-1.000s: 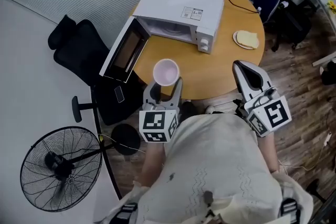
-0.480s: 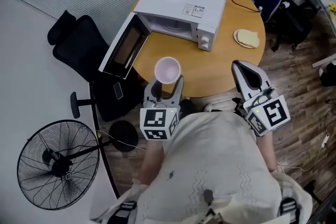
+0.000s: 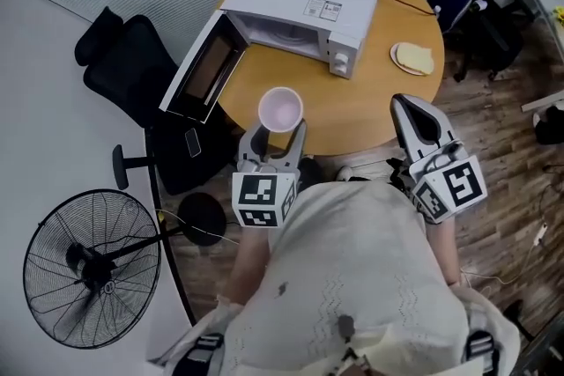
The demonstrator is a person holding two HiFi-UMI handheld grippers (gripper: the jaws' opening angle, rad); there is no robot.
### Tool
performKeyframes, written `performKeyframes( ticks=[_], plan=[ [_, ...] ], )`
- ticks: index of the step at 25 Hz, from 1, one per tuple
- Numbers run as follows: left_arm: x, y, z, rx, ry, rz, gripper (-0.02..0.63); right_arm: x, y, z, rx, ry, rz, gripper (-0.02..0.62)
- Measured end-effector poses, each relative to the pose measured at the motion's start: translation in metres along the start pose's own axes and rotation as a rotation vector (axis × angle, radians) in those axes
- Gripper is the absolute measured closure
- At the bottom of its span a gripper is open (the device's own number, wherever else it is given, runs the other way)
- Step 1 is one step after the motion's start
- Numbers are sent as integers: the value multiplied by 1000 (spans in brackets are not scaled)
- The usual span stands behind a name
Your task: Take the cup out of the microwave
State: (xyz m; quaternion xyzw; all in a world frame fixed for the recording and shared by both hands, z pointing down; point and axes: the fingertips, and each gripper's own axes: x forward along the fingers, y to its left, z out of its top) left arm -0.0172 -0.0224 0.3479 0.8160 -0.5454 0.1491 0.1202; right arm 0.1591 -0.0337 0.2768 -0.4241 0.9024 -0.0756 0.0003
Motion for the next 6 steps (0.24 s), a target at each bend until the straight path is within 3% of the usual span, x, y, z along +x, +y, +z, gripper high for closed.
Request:
performKeyframes(
  ticks=[6],
  plan=[
    [9,10,11,-12,-45,29,357,8,-18,15,-34,-29,9,589]
  ],
)
